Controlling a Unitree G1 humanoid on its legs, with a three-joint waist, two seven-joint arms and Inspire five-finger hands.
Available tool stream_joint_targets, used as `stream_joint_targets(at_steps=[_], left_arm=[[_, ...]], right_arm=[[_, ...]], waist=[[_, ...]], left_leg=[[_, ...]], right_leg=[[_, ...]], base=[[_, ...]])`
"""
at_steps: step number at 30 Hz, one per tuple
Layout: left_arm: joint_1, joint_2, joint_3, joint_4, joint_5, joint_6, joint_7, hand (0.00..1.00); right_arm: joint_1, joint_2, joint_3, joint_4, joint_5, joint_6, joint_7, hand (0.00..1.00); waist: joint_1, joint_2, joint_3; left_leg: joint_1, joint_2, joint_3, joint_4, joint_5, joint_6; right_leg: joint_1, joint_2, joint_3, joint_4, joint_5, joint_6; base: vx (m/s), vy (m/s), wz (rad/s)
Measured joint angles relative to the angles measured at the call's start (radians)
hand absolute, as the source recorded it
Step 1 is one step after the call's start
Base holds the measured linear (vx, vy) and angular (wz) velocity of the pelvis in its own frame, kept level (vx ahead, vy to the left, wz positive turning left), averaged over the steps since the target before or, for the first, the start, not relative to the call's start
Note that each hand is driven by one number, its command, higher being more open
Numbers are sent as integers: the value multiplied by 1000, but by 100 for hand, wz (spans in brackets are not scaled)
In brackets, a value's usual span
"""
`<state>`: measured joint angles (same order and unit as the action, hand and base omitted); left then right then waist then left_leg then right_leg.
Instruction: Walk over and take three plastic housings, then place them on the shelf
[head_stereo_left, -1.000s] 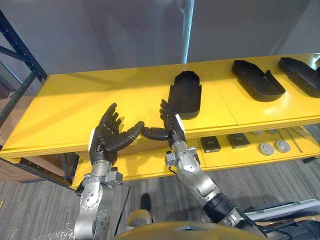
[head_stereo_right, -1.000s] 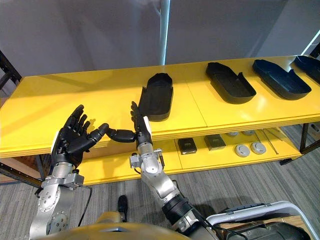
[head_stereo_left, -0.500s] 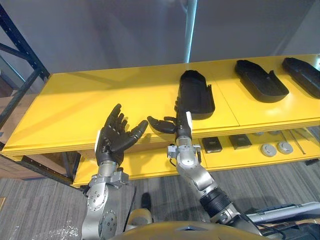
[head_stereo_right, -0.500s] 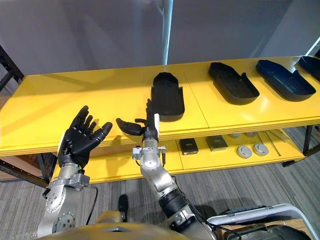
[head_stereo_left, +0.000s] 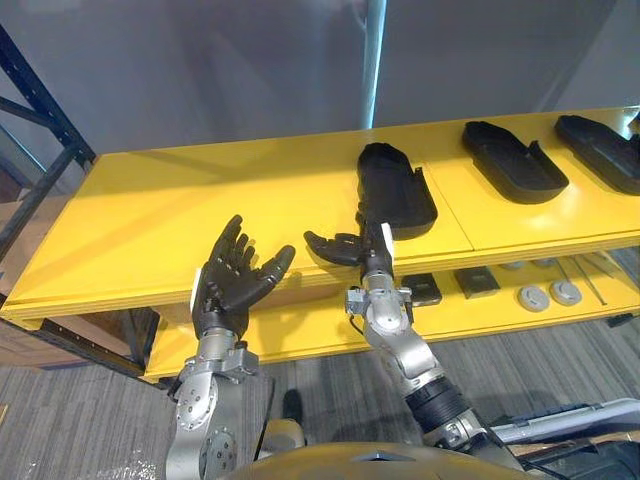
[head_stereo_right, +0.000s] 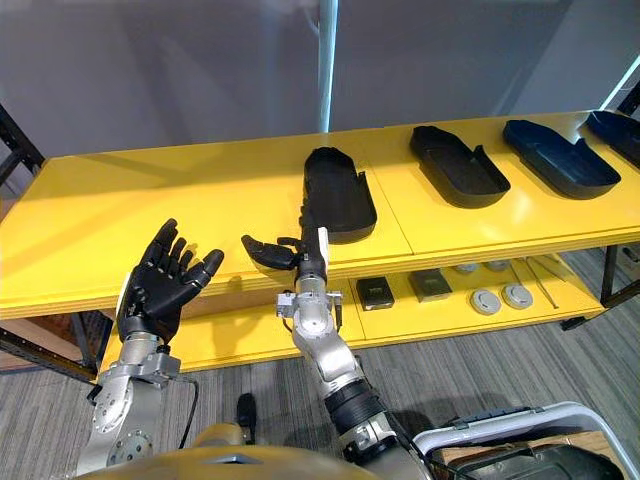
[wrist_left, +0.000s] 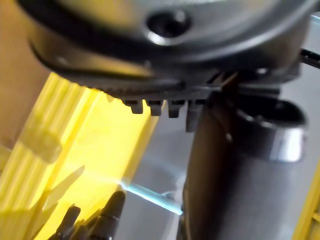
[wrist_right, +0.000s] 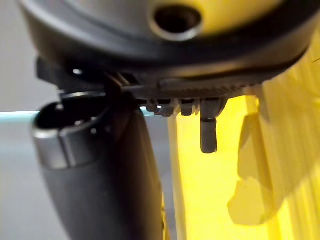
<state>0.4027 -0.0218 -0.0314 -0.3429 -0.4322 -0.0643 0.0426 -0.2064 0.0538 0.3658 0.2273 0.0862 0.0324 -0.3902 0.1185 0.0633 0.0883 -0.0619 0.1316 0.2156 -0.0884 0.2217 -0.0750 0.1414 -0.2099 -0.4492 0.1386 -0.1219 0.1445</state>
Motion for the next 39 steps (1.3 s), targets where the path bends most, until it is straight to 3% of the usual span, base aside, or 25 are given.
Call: stream_joint_targets(at_steps=[4, 6, 9, 11, 14, 17, 29, 34, 39], left_arm=[[0, 3, 5, 0, 11, -2, -1, 100], [0, 8, 14, 0, 11, -11, 1, 100], [2, 23, 26, 0, 16, -28, 8, 100], [19, 34, 51, 0, 18, -28, 23, 100], [62, 52, 58, 0, 14, -28, 25, 100], [65, 65, 54, -1, 11, -28, 22, 100], [69, 88, 50, -2, 6, -28, 68, 100], [68, 111, 31, -5, 3, -28, 91, 100], [53, 113, 11, -5, 2, -28, 101, 100]], right_arm=[[95, -53, 53, -188, 38, 0, 105, 100], [198, -102, 76, -401, 59, -3, 169, 100], [301, -141, 45, -572, 63, -30, 232, 100], [413, -167, -23, -697, 99, -58, 332, 100], [541, -226, -107, -745, 128, -76, 459, 100], [608, -259, -132, -739, 151, -76, 525, 100], [668, -256, -160, -674, 175, -80, 564, 100], [667, -257, -157, -651, 177, -81, 529, 100], [562, -254, -130, -531, 176, -111, 462, 100]], waist=[[-10, 0, 0], [-19, -2, -1], [-37, -9, -5], [-66, -20, -13], [-100, -40, -26], [-115, -41, -25], [-128, -24, -7], [-136, -21, 11], [-143, -18, 14]], left_leg=[[0, 1, 7, 0, -2, -2], [0, 2, 15, 0, -4, -5], [0, 2, 26, 0, -7, -9], [0, 6, 47, 0, -8, -7], [5, 10, 65, 0, -13, -9], [1, 18, 70, 0, -13, -9], [-1, 17, 62, 1, -23, -18], [-6, 10, 50, 3, -20, -15], [-21, 6, 32, 4, -9, -7]], right_leg=[[-3, 2, 10, -7, 1, 0], [-3, 4, 18, -19, 4, 4], [-9, 4, 33, -21, 8, 10], [-22, 5, 56, -25, 10, 10], [-25, 10, 76, -39, 17, 9], [-39, 17, 90, -38, 18, 5], [-51, 12, 89, -14, -5, -7], [-64, 0, 82, 20, -25, -5], [-75, -2, 68, 35, -28, -1]], base=[[8, -15, -5], [33, -26, -10], [37, -23, -13], [40, -26, -26], [56, -34, -24], [15, -34, -14], [0, -3, 0], [5, -9, 6], [11, -13, 10]])
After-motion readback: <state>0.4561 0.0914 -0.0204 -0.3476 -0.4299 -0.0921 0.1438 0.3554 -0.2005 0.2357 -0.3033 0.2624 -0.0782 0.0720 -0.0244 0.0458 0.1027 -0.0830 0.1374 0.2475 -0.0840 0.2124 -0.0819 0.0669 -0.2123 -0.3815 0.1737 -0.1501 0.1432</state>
